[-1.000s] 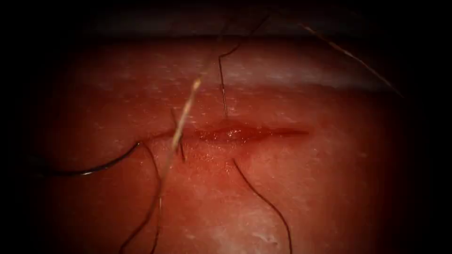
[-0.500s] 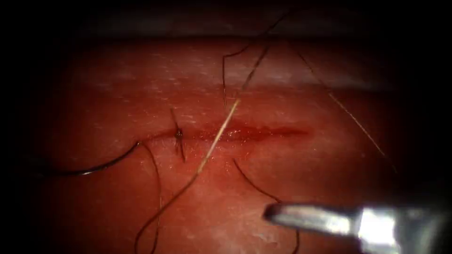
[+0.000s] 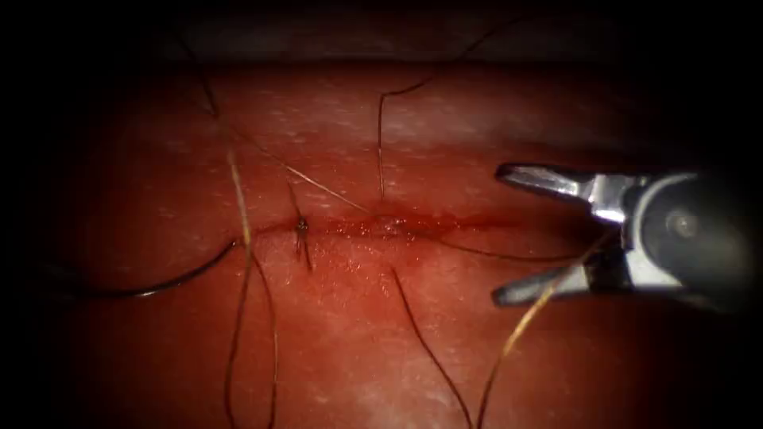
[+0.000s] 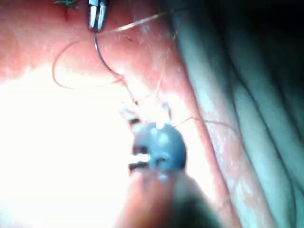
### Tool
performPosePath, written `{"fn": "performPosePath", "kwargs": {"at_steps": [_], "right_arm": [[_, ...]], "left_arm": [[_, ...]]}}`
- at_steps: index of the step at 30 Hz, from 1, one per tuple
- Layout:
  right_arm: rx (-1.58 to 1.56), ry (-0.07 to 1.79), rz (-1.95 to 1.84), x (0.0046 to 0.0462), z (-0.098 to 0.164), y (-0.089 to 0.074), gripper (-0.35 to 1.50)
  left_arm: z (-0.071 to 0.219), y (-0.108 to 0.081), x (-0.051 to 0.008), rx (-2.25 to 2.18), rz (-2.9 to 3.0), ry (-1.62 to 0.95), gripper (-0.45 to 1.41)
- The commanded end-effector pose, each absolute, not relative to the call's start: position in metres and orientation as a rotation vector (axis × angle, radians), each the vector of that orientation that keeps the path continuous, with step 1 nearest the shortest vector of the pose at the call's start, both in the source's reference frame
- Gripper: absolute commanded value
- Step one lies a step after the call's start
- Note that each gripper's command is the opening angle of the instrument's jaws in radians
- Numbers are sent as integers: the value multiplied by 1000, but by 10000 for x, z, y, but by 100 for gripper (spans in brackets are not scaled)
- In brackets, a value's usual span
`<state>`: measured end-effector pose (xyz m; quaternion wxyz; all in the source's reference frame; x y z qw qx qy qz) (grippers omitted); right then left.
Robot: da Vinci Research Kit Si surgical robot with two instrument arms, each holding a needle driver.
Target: Wound Closure
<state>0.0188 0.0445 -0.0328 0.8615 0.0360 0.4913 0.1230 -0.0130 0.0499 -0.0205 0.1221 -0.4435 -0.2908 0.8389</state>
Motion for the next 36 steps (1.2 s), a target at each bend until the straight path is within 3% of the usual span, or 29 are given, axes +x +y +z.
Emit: {"fn": "performPosePath", "kwargs": {"at_steps": [1, 5, 7, 9, 12, 26, 32, 34, 36], "right_arm": [[76, 1018, 240, 193, -308, 443, 105], [79, 979, 201, 192, -293, 429, 105], [85, 975, 198, 189, -297, 428, 115], [93, 976, 198, 185, -306, 428, 136], [162, 965, 164, 169, -336, 427, 147], [675, 1209, 242, 43, -451, 489, 148], [788, 1272, 351, 25, -461, 521, 148], [821, 1285, 427, 21, -460, 540, 133], [775, 1270, 477, 22, -457, 554, 133]], "left_arm": [[-197, 499, -134, -1298, 2450, -850, -35], [-197, 499, -134, -1298, 2450, -850, -35], [-197, 500, -134, -1298, 2450, -850, -35], [-197, 500, -135, -1298, 2449, -850, -35], [-196, 500, -135, -1298, 2450, -849, -35], [-193, 497, -137, -1296, 2452, -843, -35], [-194, 497, -136, -1296, 2452, -844, -35], [-194, 497, -136, -1296, 2452, -844, -35], [-194, 497, -136, -1296, 2452, -844, -35]]}}
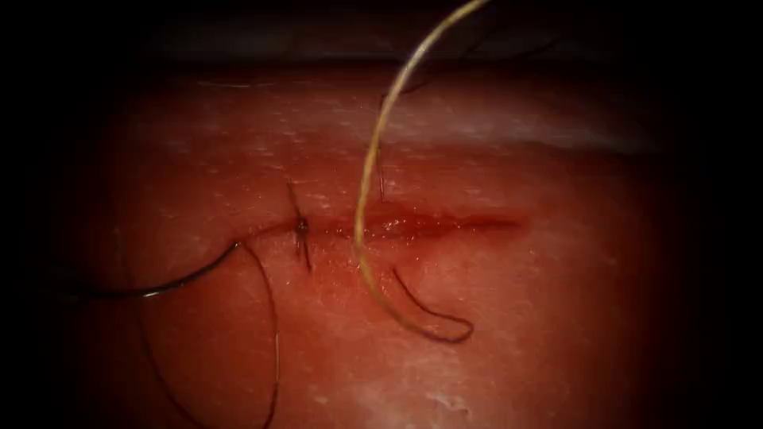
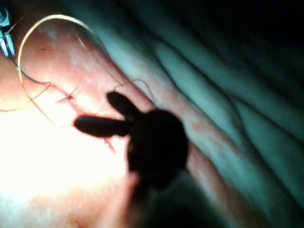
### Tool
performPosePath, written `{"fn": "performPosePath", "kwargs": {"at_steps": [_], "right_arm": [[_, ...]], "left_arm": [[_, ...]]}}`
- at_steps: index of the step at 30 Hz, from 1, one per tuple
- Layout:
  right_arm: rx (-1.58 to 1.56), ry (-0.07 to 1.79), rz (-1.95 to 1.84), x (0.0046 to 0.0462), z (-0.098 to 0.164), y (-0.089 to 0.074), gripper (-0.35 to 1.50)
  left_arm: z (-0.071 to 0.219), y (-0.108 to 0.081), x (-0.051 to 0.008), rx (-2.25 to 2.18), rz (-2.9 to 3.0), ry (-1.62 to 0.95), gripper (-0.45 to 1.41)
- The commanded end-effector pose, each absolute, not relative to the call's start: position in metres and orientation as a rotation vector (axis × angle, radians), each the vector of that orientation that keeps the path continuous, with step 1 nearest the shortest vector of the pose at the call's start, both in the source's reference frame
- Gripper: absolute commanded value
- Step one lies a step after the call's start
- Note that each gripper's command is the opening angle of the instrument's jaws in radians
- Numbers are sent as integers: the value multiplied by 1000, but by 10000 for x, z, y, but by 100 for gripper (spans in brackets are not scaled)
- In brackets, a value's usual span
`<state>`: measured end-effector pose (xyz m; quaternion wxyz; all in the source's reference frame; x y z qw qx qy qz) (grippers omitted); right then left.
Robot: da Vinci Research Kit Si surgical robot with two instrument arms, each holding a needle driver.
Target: Wound Closure
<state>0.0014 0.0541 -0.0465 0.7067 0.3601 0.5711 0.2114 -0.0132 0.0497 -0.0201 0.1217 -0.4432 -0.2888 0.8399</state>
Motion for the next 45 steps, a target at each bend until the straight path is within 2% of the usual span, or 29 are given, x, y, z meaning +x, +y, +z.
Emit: {"fn": "performPosePath", "kwargs": {"at_steps": [1, 8, 12, 23, 26, 35, 37, 40, 41, 42, 43, 45], "right_arm": [[747, 1264, 500, 22, -454, 559, 133], [572, 1199, 352, 37, -420, 522, 110], [444, 1222, 285, 87, -375, 453, 113], [251, 1206, 204, 217, -277, 400, 121], [211, 1197, 193, 233, -244, 393, 115], [121, 1166, 200, 235, -191, 390, 103], [119, 1166, 199, 235, -188, 390, 94], [120, 1166, 200, 233, -188, 392, 68], [121, 1166, 200, 233, -189, 392, 44], [129, 1169, 196, 232, -190, 392, 0], [137, 1172, 191, 232, -190, 392, -30], [152, 1177, 183, 232, -191, 392, -35]], "left_arm": [[-194, 497, -136, -1296, 2452, -844, -35], [-194, 497, -134, -1298, 2453, -846, -35], [-193, 496, -135, -1297, 2453, -844, -35], [-194, 498, -134, -1297, 2452, -846, -35], [-194, 497, -135, -1297, 2452, -846, -35], [-195, 497, -134, -1297, 2452, -846, -35], [-195, 497, -134, -1297, 2452, -846, -35], [-195, 497, -134, -1297, 2452, -846, -35], [-195, 497, -134, -1297, 2452, -846, -35], [-195, 497, -134, -1297, 2452, -847, -35], [-195, 498, -134, -1297, 2452, -847, -35], [-195, 498, -135, -1297, 2452, -847, -35]]}}
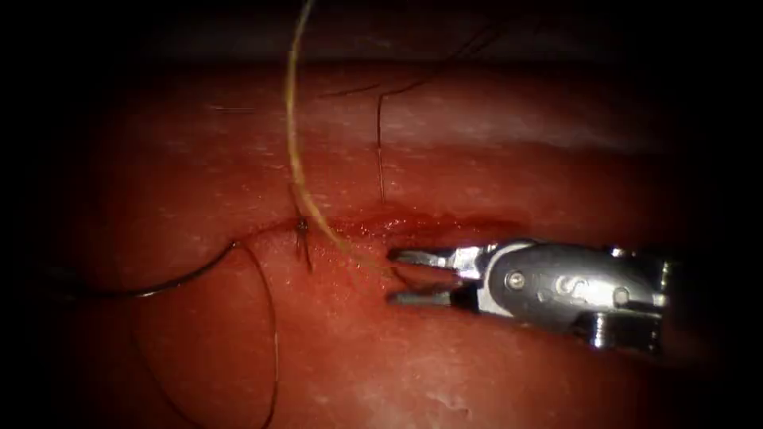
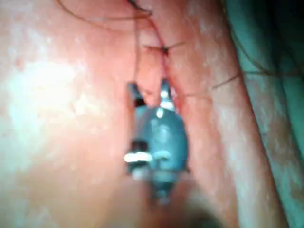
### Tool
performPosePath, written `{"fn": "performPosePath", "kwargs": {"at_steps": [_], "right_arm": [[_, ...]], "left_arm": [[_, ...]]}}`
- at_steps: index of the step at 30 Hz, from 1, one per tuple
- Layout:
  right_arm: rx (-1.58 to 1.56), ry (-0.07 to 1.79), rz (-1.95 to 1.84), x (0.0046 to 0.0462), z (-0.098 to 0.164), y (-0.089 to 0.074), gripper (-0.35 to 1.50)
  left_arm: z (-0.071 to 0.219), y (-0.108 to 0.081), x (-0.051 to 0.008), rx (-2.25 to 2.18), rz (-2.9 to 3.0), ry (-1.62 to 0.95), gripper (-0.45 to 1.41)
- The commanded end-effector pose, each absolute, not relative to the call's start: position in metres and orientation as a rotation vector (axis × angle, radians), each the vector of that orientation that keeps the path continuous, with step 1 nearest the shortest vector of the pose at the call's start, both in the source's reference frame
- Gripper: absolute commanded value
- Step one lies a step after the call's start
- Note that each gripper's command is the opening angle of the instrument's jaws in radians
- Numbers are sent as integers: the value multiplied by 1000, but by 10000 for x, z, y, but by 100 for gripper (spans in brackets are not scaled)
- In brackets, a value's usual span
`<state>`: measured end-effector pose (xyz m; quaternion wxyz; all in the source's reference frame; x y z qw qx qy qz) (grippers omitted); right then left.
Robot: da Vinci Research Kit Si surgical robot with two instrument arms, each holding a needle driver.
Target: Wound Closure
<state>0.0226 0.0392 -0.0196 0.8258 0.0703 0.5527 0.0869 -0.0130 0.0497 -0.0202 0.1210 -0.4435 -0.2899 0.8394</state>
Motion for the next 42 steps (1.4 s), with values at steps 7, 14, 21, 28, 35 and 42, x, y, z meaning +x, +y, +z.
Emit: {"fn": "performPosePath", "kwargs": {"at_steps": [7, 14, 21, 28, 35, 42], "right_arm": [[196, 1181, 183, 216, -210, 396, -35], [291, 1182, 145, 210, -247, 370, -35], [394, 1199, 82, 219, -281, 353, -35], [406, 1192, 67, 227, -289, 348, -35], [461, 1182, 2, 230, -303, 330, -35], [536, 1181, -73, 242, -326, 308, -35]], "left_arm": [[-195, 498, -135, -1297, 2452, -846, -35], [-194, 498, -136, -1297, 2452, -845, -35], [-194, 498, -136, -1297, 2452, -845, -35], [-194, 498, -136, -1297, 2452, -845, -35], [-194, 498, -136, -1297, 2452, -845, -35], [-194, 498, -135, -1297, 2452, -846, -35]]}}
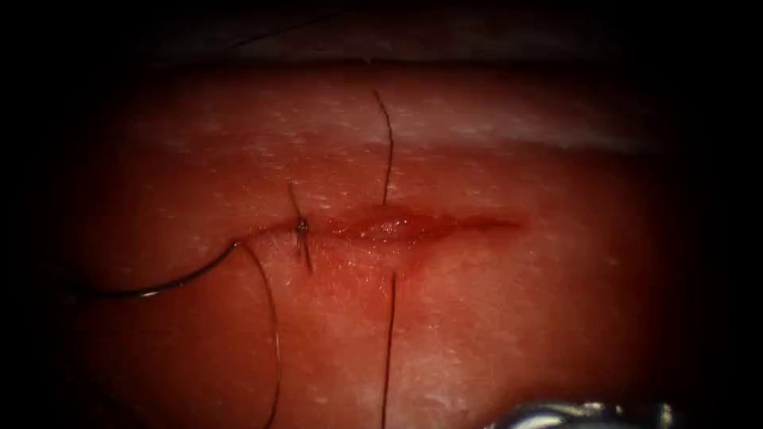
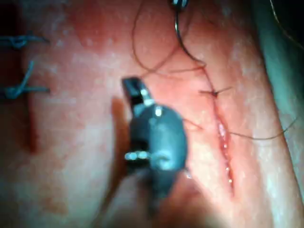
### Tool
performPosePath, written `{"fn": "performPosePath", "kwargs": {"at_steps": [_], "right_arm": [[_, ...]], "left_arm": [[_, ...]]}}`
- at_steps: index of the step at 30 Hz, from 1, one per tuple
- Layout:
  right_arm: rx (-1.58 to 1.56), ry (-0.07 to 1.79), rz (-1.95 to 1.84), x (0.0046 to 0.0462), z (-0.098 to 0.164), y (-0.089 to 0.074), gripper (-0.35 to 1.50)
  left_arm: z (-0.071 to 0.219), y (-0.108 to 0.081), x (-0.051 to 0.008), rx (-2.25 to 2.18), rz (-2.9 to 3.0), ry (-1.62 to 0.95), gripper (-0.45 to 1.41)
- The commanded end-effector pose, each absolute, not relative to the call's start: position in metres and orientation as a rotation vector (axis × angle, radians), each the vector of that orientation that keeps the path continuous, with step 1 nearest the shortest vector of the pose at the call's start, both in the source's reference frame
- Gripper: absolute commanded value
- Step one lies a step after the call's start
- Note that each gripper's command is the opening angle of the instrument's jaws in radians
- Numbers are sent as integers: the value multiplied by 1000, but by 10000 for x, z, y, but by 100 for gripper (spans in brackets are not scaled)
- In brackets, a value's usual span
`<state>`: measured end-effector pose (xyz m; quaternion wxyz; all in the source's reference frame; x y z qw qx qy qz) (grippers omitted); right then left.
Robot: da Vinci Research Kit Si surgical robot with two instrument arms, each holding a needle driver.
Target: Wound Closure
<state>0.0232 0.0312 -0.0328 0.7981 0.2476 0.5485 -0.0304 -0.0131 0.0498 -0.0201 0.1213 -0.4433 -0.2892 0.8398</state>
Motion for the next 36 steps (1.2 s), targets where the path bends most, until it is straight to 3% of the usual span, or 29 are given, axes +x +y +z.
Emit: {"fn": "performPosePath", "kwargs": {"at_steps": [1, 20, 21, 22, 23, 26, 36], "right_arm": [[545, 1182, -75, 244, -330, 306, -35], [655, 1189, -176, 255, -379, 270, -35], [588, 1204, -131, 253, -381, 281, 46], [558, 1208, -103, 252, -381, 288, 78], [522, 1206, -58, 249, -381, 298, 103], [407, 1182, 48, 238, -375, 326, 143], [245, 1096, 122, 174, -352, 358, 148]], "left_arm": [[-194, 498, -135, -1297, 2452, -846, -35], [-194, 498, -134, -1298, 2452, -847, -35], [-195, 498, -134, -1298, 2452, -847, -35], [-195, 498, -134, -1298, 2452, -847, -35], [-195, 498, -134, -1298, 2452, -847, -35], [-195, 498, -134, -1297, 2452, -847, -35], [-194, 498, -135, -1297, 2452, -846, -35]]}}
